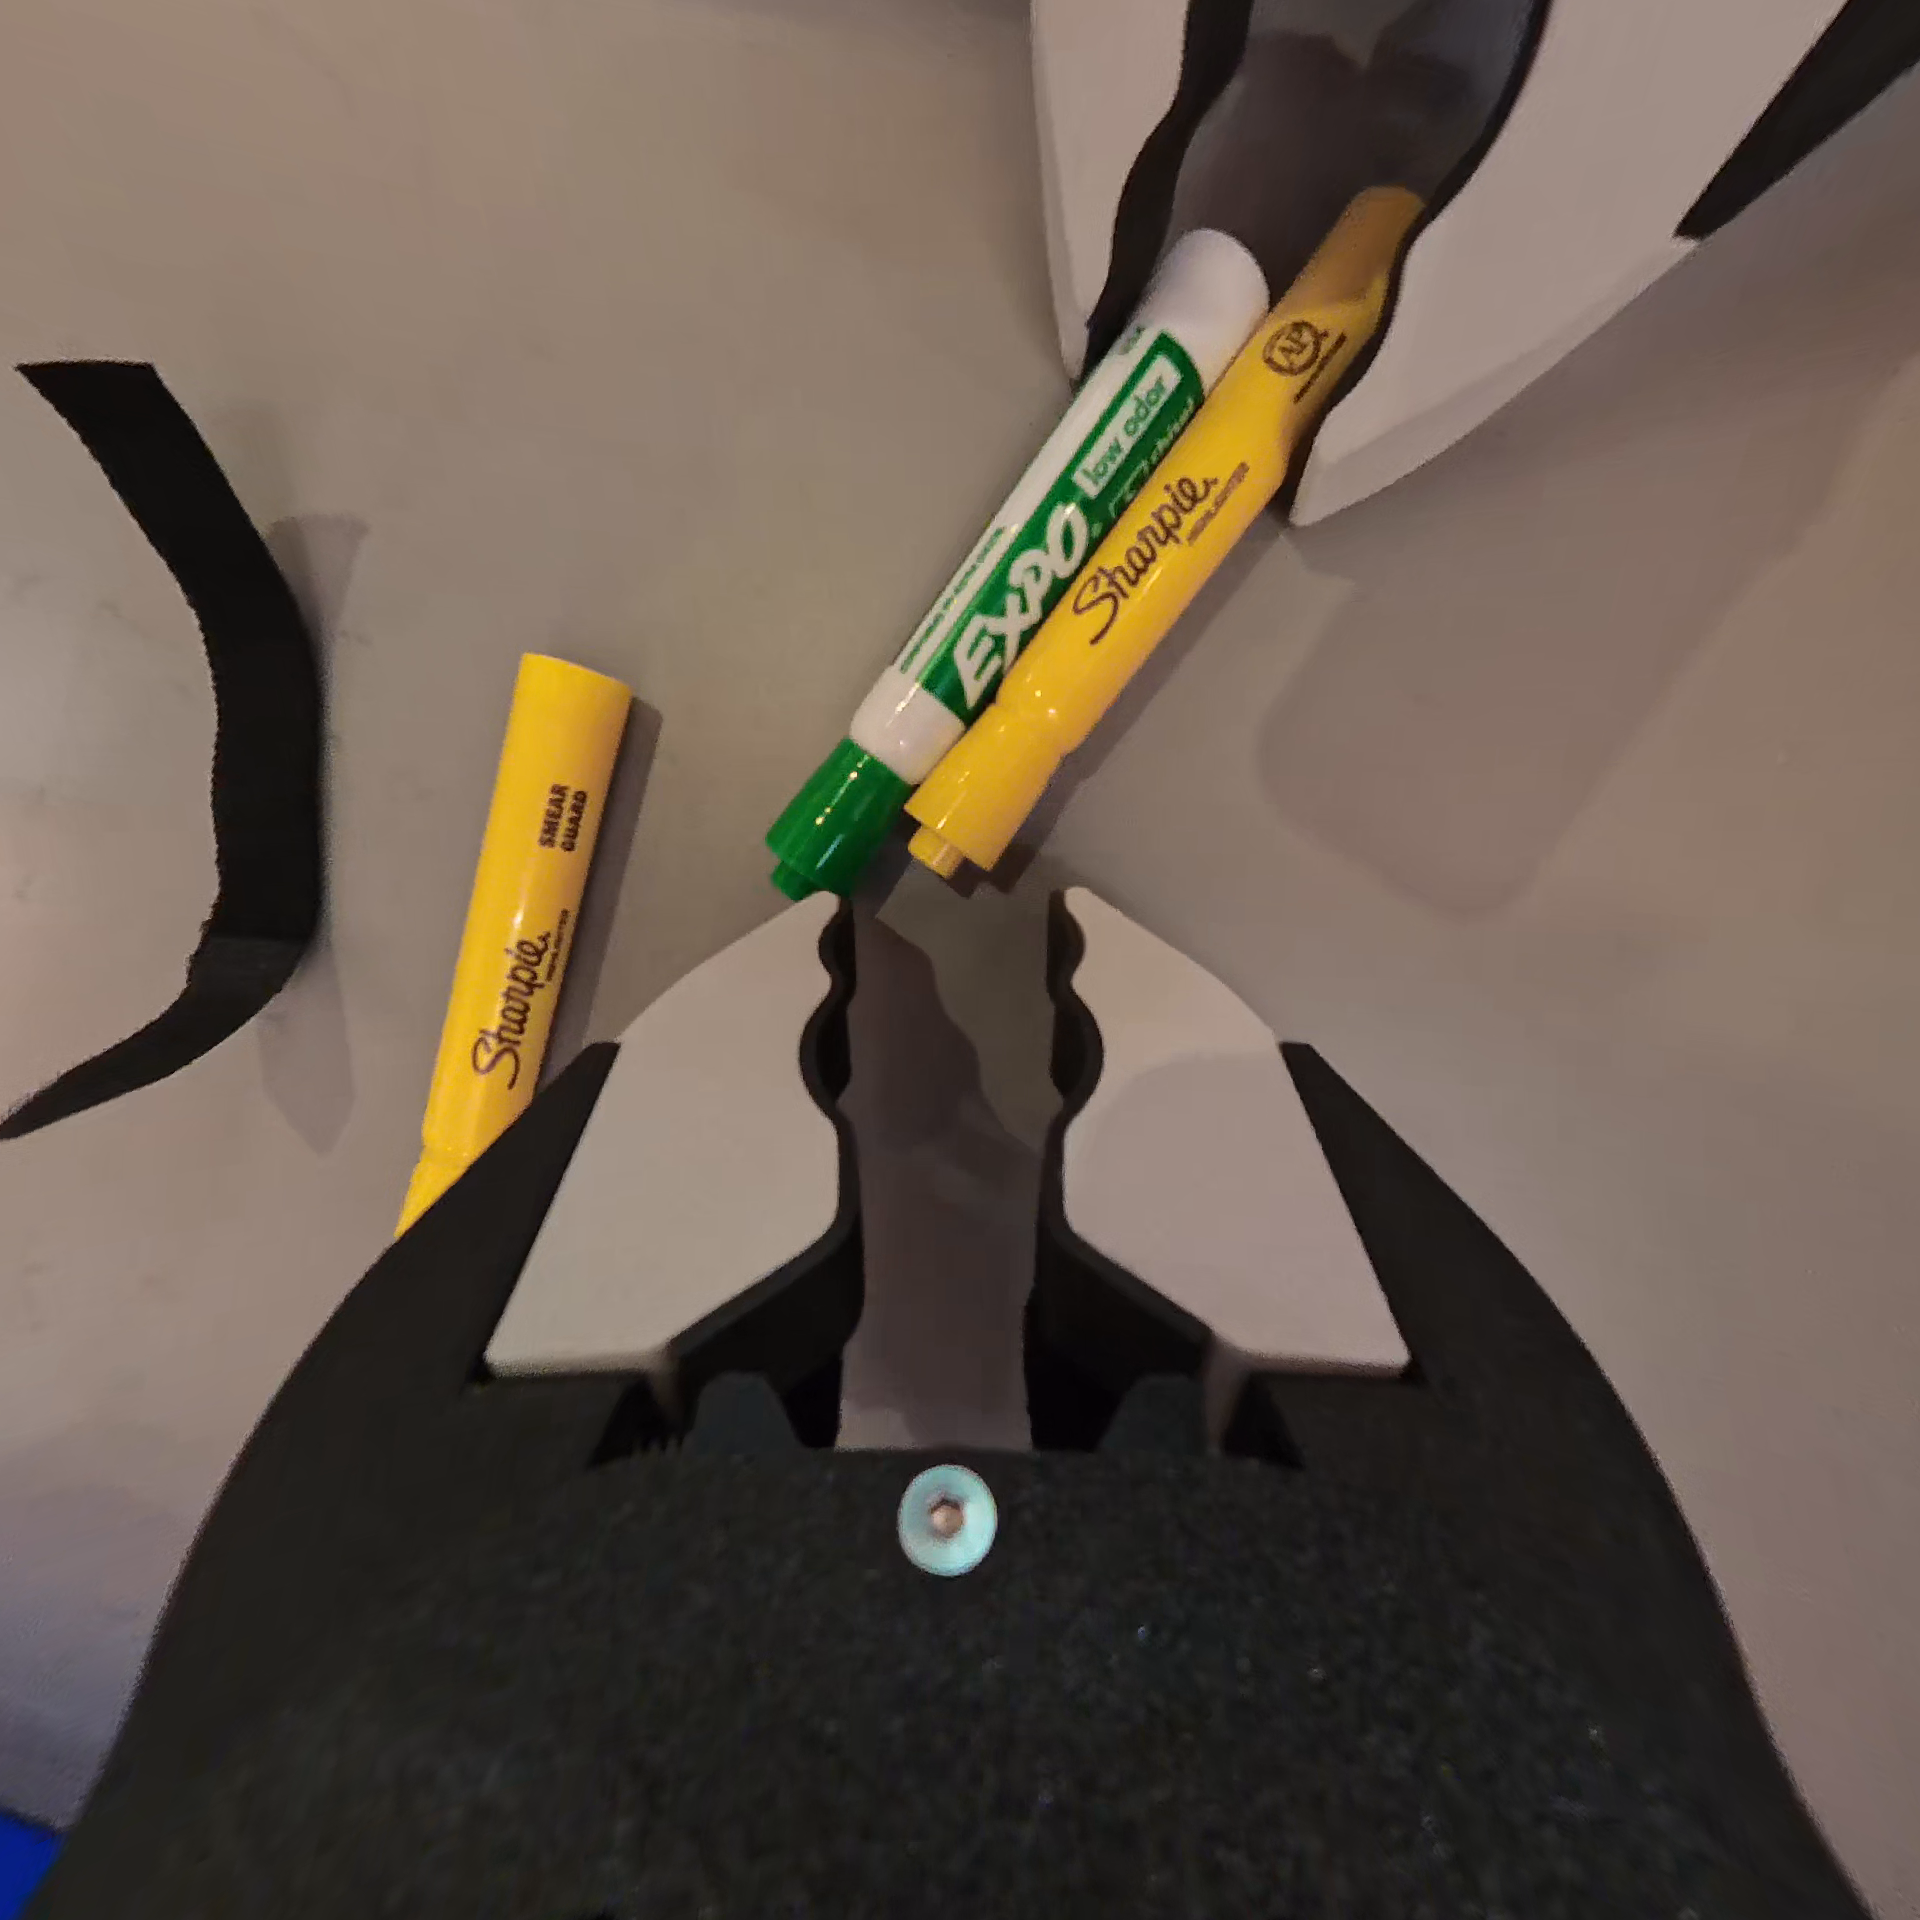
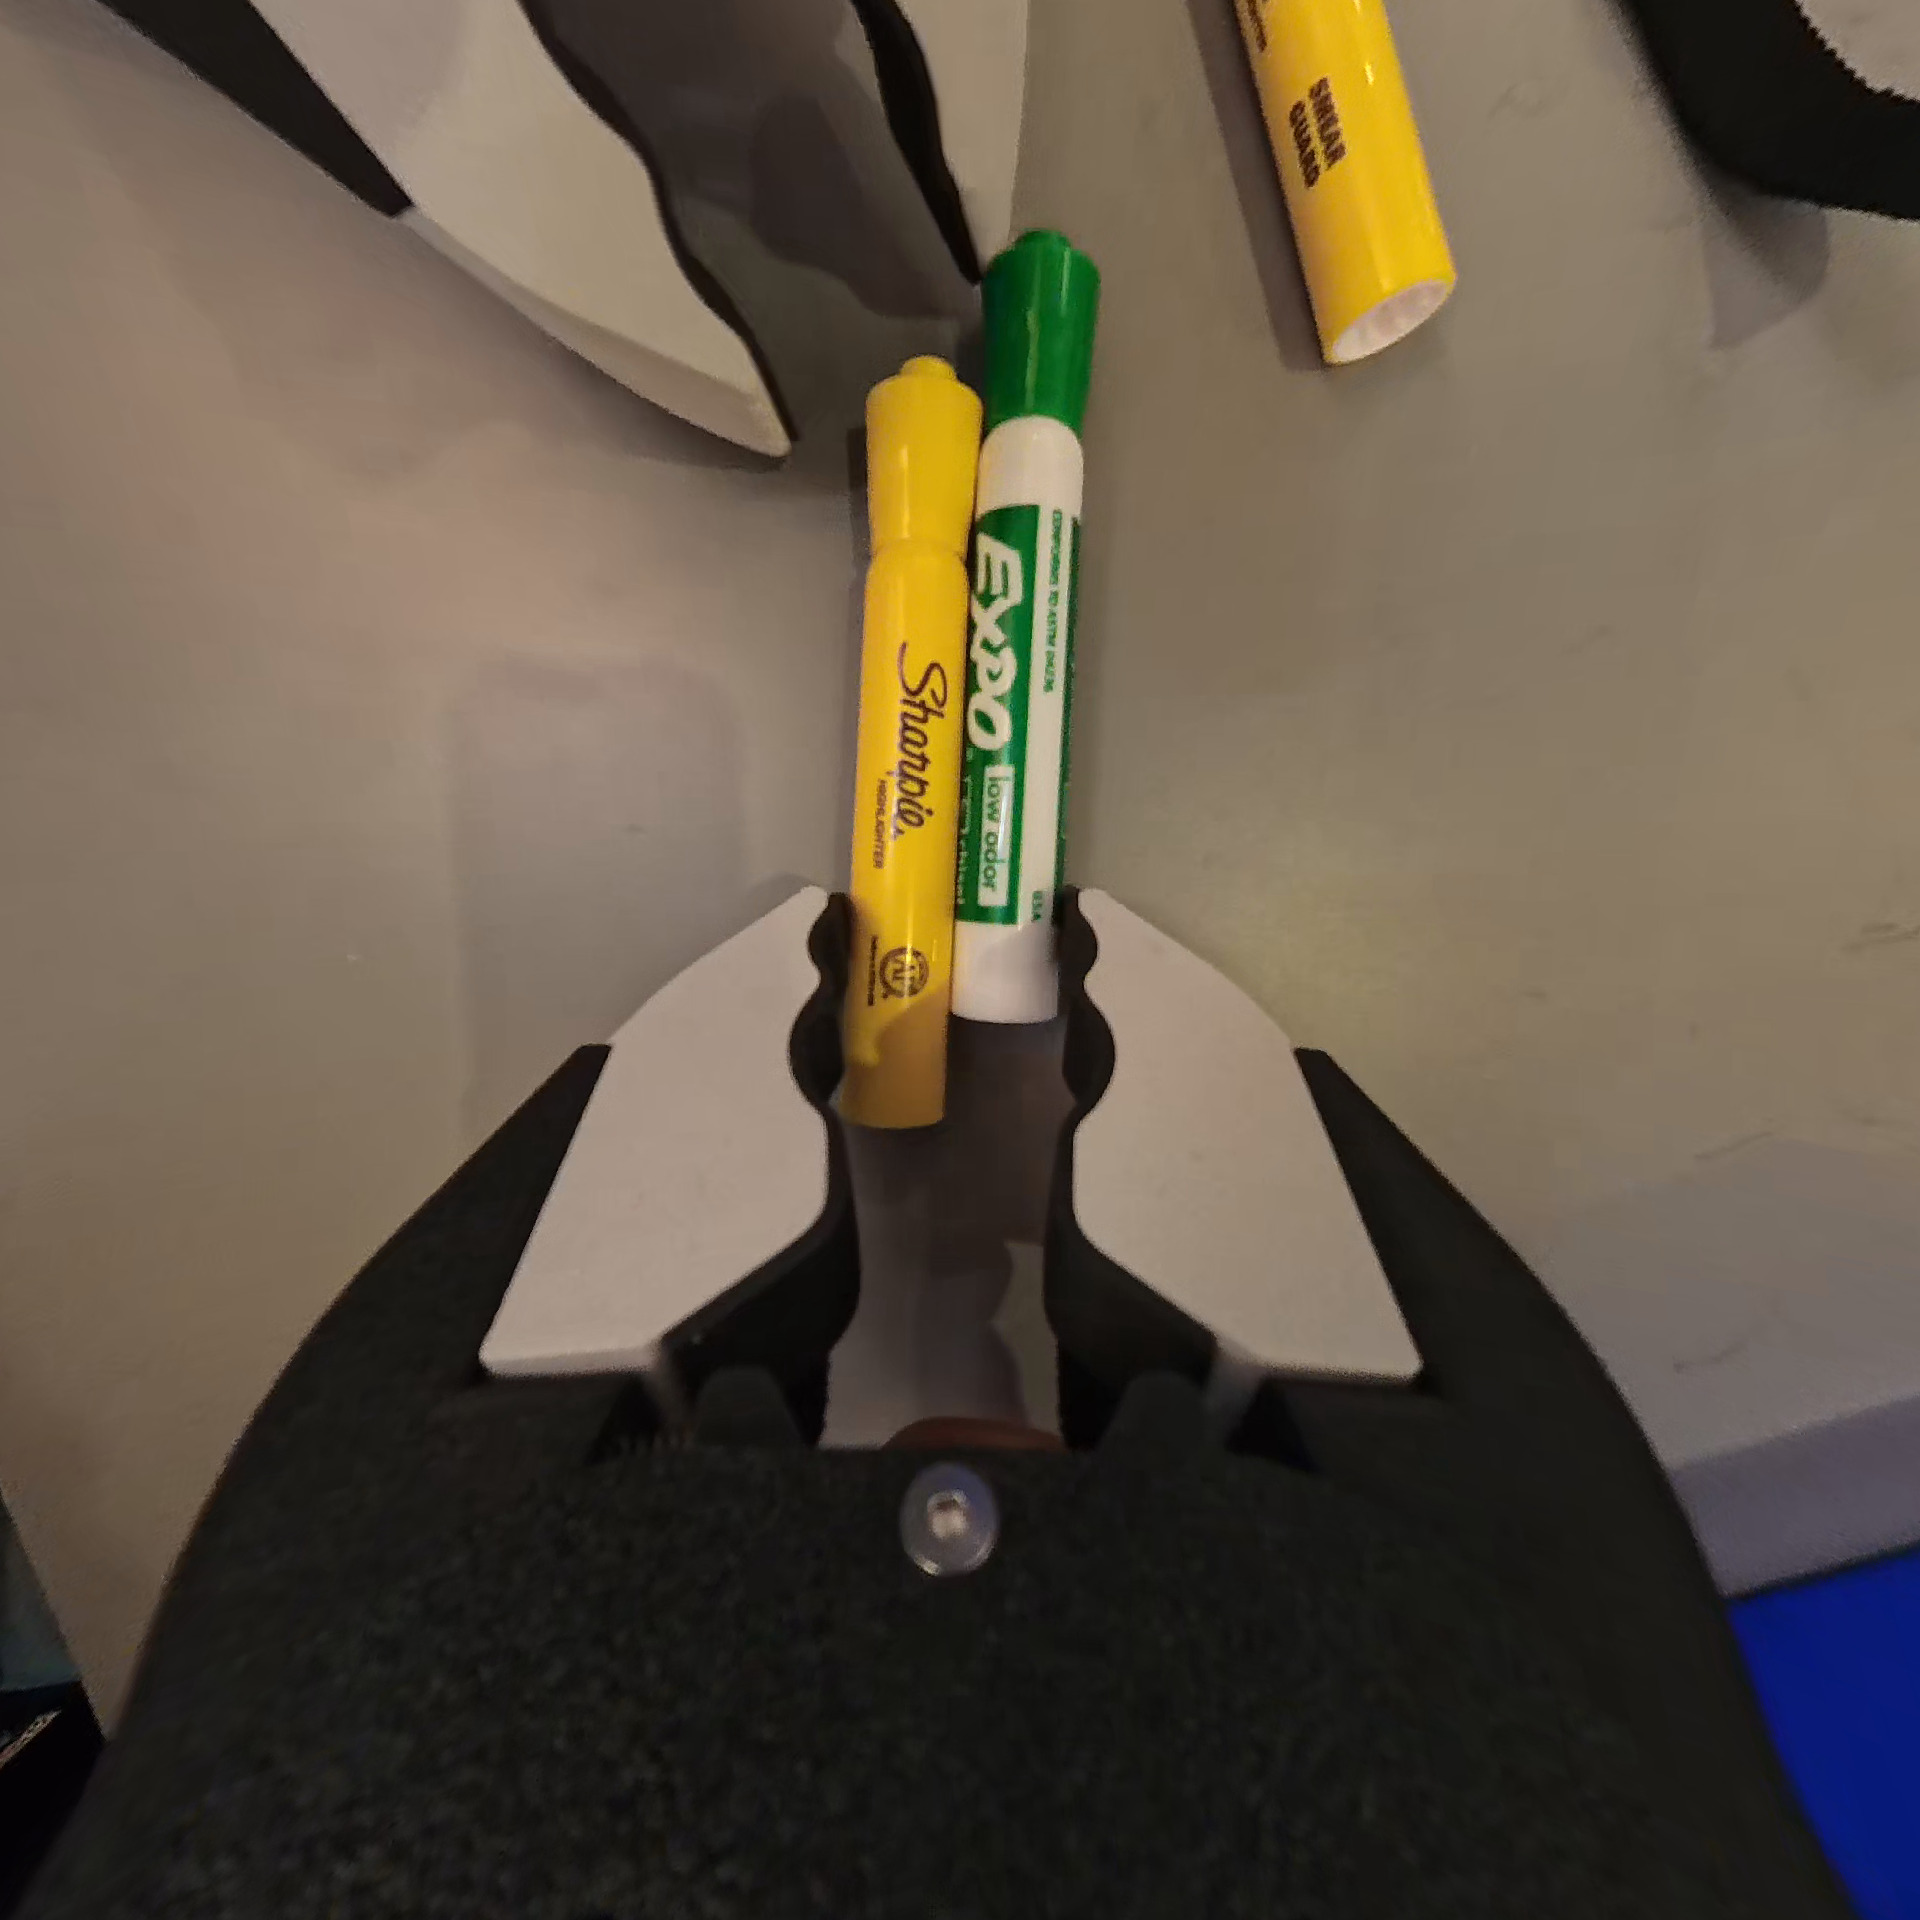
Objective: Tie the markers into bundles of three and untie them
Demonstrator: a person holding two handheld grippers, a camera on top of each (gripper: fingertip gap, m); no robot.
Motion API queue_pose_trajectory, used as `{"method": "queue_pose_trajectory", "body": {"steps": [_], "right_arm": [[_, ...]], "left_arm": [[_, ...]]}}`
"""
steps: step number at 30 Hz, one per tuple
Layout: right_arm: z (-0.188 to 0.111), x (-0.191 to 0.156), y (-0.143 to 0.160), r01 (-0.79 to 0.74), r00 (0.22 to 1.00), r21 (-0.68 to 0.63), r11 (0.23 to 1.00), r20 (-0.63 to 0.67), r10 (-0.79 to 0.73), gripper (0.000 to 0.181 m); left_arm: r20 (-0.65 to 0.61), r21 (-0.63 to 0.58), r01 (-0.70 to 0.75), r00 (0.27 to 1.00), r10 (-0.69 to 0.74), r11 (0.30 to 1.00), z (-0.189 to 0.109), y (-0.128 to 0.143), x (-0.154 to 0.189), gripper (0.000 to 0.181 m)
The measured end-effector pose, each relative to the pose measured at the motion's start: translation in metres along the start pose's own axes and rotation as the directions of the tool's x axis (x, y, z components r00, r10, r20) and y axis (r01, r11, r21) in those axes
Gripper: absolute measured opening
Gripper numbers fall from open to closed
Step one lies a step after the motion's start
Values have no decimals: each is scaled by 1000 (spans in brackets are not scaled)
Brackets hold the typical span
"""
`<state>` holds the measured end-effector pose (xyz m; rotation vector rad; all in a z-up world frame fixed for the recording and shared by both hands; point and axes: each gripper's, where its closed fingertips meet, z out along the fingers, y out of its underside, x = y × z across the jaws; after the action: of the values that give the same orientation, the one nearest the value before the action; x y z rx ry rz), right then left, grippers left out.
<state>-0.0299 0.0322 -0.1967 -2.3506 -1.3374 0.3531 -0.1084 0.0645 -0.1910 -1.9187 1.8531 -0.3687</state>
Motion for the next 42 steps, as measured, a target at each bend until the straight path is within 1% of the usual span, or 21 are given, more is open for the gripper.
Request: {"method": "queue_pose_trajectory", "body": {"steps": [2,4,5,8,12,14,19,22,24,25,27,29,30,32,34,38,41,42], "right_arm": [[0,0,0,3,1000,1,1000,0,-3,39],[0,0,-1,2,1000,-1,1000,8,-2,39],[-1,-1,-1,1,1000,2,1000,17,-1,39],[-2,0,-4,-4,1000,12,1000,17,4,39],[0,0,-2,8,1000,-7,1000,5,-8,39],[0,0,-2,11,1000,-13,1000,2,-11,39],[-7,-2,-5,33,999,-9,999,-18,-33,39],[-15,-5,-16,52,998,35,998,-30,-51,39],[-17,-14,-26,57,998,68,996,-5,-57,38],[-14,-19,-31,57,998,76,995,3,-58,36],[-5,-28,-36,76,997,48,996,-4,-76,36],[-2,-26,-44,52,998,61,997,-26,-51,30],[-1,-22,-44,26,999,52,998,-36,-24,28],[-1,-18,-43,0,999,23,1000,-36,1,32],[-1,-17,-46,-3,999,34,999,-39,4,32],[9,-18,-48,-3,1000,-18,1000,-21,3,31],[15,-13,-43,36,999,-131,991,-35,-41,24],[16,-13,-40,53,998,-176,983,-18,-57,25]], "left_arm": [[-18,34,5,1000,-5,999,-2,-2,4,35],[-93,63,41,995,-35,997,-2,-6,14,34],[-106,67,54,993,-47,996,-1,-6,16,34],[-115,65,46,993,-38,997,-1,-4,20,33],[-119,81,45,992,-35,996,-2,-8,23,33],[-119,66,32,993,-24,997,-1,-7,25,33],[-120,60,19,993,-11,998,0,-7,30,33],[-131,58,11,991,-3,998,1,-8,35,33],[-133,54,6,991,1,999,3,-8,37,33],[-137,56,5,991,3,998,3,-9,39,33],[-154,63,5,988,5,998,4,-10,43,33],[-159,79,21,987,-9,997,3,-11,43,32],[-158,65,31,987,-21,997,3,-9,41,32],[-129,41,25,991,-19,999,-2,-2,34,33],[-92,83,46,995,-38,995,-13,-1,24,33],[-108,162,171,982,-155,972,-39,10,14,36],[-75,192,252,967,-242,948,-59,28,2,40],[-65,205,279,960,-271,938,-65,33,-1,40]]}}
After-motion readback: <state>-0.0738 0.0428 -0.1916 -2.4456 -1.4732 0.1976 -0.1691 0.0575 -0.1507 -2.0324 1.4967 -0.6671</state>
